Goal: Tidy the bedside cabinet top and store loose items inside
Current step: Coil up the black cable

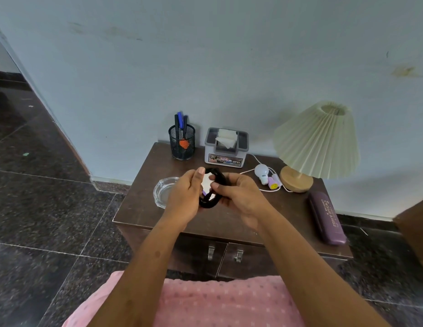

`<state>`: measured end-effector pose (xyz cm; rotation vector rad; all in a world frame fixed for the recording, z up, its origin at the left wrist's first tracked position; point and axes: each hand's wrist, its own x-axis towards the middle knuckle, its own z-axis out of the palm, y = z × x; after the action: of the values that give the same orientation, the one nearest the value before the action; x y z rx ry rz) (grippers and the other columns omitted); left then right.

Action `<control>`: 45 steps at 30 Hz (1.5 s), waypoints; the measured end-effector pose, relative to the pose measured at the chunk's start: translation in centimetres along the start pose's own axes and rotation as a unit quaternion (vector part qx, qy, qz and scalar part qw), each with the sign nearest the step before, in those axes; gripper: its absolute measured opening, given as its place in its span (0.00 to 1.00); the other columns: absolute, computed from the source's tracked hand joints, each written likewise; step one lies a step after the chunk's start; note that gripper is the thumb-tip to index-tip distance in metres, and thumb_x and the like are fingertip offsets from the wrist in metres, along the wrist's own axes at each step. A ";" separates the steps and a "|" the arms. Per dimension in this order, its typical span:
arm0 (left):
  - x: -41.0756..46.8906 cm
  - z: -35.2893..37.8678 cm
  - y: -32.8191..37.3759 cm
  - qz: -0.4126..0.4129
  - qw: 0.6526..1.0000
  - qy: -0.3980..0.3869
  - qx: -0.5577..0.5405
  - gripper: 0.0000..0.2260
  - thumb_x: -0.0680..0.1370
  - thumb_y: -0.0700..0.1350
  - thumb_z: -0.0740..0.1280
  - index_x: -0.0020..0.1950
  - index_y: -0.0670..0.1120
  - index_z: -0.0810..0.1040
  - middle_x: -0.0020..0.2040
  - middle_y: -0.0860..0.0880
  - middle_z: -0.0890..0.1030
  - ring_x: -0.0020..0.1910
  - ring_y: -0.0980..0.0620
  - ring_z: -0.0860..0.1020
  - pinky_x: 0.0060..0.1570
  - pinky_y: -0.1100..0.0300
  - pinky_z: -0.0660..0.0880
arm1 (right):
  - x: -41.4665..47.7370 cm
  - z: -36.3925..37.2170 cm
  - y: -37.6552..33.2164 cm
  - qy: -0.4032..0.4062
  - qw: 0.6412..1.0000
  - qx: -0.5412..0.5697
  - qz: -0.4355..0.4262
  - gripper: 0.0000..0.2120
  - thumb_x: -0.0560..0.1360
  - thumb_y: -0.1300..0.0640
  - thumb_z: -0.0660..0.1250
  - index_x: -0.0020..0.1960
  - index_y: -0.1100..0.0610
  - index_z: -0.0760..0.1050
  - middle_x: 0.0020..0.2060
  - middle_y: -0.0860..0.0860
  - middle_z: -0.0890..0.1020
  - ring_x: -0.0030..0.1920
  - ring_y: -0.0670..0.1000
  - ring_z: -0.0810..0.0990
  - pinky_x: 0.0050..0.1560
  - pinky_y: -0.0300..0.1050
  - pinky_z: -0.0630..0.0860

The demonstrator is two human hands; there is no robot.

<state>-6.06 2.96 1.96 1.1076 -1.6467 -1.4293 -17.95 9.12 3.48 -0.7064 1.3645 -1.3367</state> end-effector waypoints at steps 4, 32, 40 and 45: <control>0.1 -0.5 0.0 -0.029 0.999 0.018 0.003 0.16 0.80 0.58 0.52 0.37 0.53 0.70 0.33 0.54 0.74 0.35 0.57 0.76 0.24 0.66 0.73 | -0.1 0.2 -0.4 -0.012 0.997 0.077 -0.030 0.13 0.74 0.68 0.66 0.56 0.55 0.75 0.40 0.51 0.84 0.40 0.46 0.83 0.43 0.43 0.81; -0.2 0.9 -0.3 0.145 0.986 0.049 0.073 0.06 0.81 0.49 0.57 0.51 0.48 0.70 0.40 0.52 0.77 0.37 0.55 0.79 0.24 0.66 0.76 | -0.7 0.4 -0.6 -0.073 0.976 0.164 -0.119 0.10 0.69 0.59 0.68 0.50 0.53 0.82 0.44 0.52 0.83 0.43 0.46 0.83 0.39 0.44 0.81; -0.5 2.1 0.5 0.004 0.987 0.056 -0.153 0.11 0.82 0.48 0.56 0.41 0.49 0.71 0.30 0.55 0.73 0.35 0.58 0.75 0.39 0.59 0.78 | -0.5 1.4 -0.3 0.047 0.964 0.250 -0.074 0.09 0.80 0.55 0.58 0.53 0.58 0.74 0.38 0.54 0.84 0.33 0.48 0.83 0.31 0.43 0.80; -0.7 2.4 1.0 -0.088 0.928 -0.032 -0.361 0.14 0.82 0.47 0.54 0.38 0.46 0.70 0.23 0.54 0.69 0.30 0.57 0.74 0.40 0.61 0.72 | -0.1 0.9 -0.5 0.127 0.953 0.274 -0.018 0.06 0.80 0.64 0.56 0.54 0.56 0.65 0.41 0.58 0.80 0.31 0.50 0.81 0.30 0.42 0.79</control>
<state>-8.09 4.55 2.63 0.7840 -0.9164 -1.9771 -17.20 8.80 4.12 -0.1866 1.0933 -1.7799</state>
